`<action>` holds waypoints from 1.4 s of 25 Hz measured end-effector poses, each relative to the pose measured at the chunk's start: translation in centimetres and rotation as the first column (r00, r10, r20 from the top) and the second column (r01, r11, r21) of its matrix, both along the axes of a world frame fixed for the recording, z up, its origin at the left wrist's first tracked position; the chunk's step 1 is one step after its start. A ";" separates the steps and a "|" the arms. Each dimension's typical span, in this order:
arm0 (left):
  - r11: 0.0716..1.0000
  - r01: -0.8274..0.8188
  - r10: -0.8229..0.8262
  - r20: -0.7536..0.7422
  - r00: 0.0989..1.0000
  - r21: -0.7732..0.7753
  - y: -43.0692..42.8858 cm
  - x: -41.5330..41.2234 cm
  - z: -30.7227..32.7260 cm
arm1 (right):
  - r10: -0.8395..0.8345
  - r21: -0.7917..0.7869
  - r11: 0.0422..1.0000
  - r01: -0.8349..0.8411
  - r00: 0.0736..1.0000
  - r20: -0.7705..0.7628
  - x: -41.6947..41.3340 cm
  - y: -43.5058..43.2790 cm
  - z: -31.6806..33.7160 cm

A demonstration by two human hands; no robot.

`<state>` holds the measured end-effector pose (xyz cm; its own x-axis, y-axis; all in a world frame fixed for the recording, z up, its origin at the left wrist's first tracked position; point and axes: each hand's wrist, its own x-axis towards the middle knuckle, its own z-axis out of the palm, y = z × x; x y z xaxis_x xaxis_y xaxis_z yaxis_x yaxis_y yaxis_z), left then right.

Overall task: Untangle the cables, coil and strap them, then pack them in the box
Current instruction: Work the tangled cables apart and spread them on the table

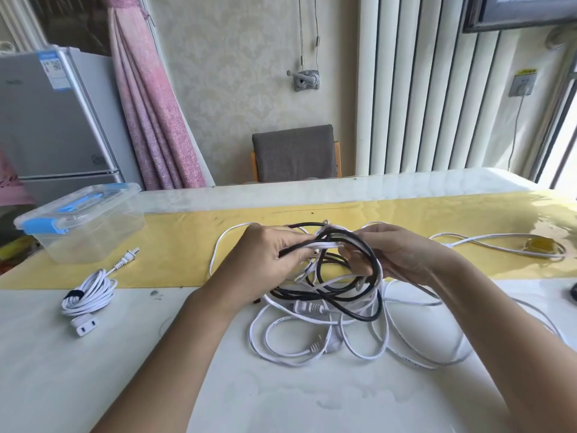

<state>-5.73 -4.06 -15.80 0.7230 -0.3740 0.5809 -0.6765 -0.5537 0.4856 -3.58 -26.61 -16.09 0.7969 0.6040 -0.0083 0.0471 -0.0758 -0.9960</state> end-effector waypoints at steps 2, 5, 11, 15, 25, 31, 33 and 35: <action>0.993 0.010 0.010 -0.167 0.986 0.119 0.4 0.2 0.1 | -0.060 -0.075 0.995 0.064 0.997 0.047 -0.2 0.5 0.1; 0.991 -0.058 0.078 -0.168 0.983 0.122 0.4 0.4 0.1 | -0.220 -0.145 0.959 0.245 0.960 0.172 -0.2 0.9 0.6; 0.920 -0.362 0.340 -0.158 0.927 -0.148 -1.0 0.2 0.1 | -0.383 -0.229 0.723 0.652 0.655 0.651 -1.5 2.1 2.6; 0.885 -0.452 0.454 -0.012 0.891 -0.112 -2.9 0.1 -0.8 | -0.369 -0.318 0.688 0.652 0.693 0.619 -2.8 2.8 3.2; 0.910 -0.345 0.360 0.028 0.932 -0.229 -3.9 -0.2 -1.4 | -0.532 -0.129 0.785 0.606 0.766 0.361 -2.8 4.4 2.7; 0.886 -0.123 0.033 -0.205 0.978 -0.446 -2.9 0.5 -1.2 | -0.505 -0.132 0.782 0.609 0.743 0.439 -2.0 3.9 2.2; 0.868 -0.108 -0.011 -0.236 0.972 -0.486 -2.6 0.3 -0.7 | -0.450 -0.073 0.863 0.501 0.824 0.344 -2.4 4.0 2.5; 0.870 -0.108 -0.008 -0.233 0.972 -0.481 -2.5 0.1 -0.4 | -0.442 -0.032 0.882 0.470 0.849 0.291 -2.7 4.2 2.5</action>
